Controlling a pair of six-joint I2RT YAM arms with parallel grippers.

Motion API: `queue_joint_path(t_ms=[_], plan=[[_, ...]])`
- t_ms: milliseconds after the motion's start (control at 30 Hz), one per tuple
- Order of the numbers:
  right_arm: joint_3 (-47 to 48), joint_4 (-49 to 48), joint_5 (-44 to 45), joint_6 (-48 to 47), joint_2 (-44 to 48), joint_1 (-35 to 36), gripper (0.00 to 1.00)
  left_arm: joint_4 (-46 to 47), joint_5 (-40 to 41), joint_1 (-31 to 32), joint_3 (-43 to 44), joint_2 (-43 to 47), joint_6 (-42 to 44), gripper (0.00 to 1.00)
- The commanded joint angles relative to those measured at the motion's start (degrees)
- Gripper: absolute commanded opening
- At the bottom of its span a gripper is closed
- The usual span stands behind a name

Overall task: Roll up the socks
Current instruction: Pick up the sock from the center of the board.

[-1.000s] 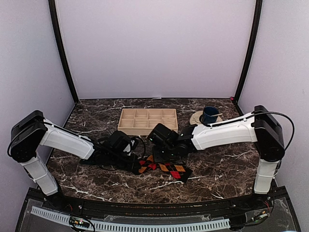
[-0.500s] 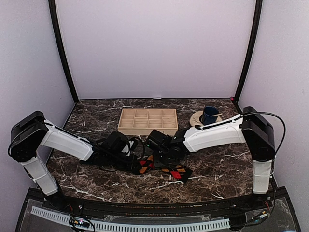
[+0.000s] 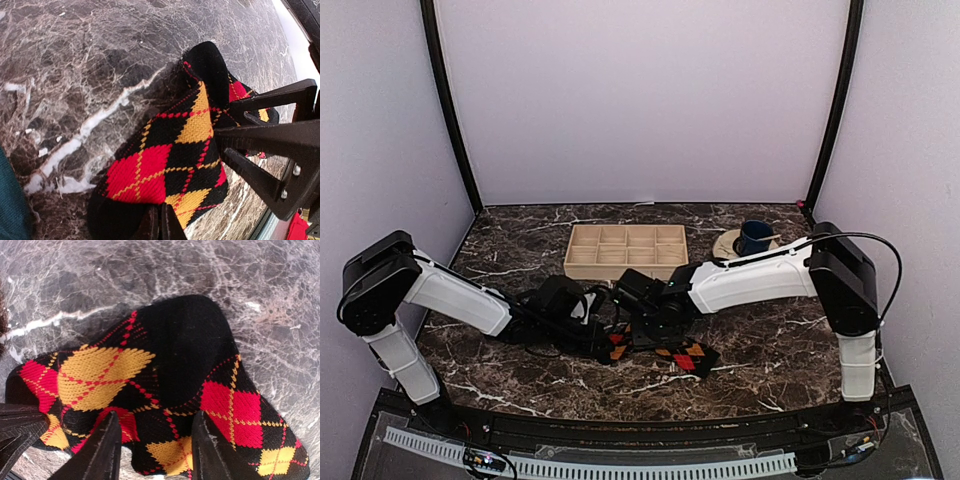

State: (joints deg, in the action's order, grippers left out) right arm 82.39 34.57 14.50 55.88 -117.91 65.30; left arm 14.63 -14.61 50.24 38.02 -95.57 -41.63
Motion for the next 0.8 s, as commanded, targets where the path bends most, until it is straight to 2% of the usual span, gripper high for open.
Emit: queue_joint_path(t_ms=[0,167,300,500,767], plan=[[-1.88,2.70,0.55,2.33,-0.21,0.77,0.41,1.62,-1.14,-0.32,-1.52,0.15,-0.78,0.05],[-1.20,3.60,1.96,2.29,0.76,1.13,0.22,1.41,-0.59,-0.31,-2.14,0.86,-0.99,0.05],[-1.00,3.30,2.28,2.30,1.70,1.59,0.12,0.84,0.07,-0.40,-2.33,1.73,-1.41,0.05],[1.20,2.38,5.92,1.79,5.56,2.29,0.09,-1.07,1.54,-1.04,-2.73,5.63,-2.16,0.15],[13.61,0.84,9.03,-3.43,6.80,2.26,0.06,-8.14,7.76,-2.98,-0.97,18.50,-2.35,0.36]])
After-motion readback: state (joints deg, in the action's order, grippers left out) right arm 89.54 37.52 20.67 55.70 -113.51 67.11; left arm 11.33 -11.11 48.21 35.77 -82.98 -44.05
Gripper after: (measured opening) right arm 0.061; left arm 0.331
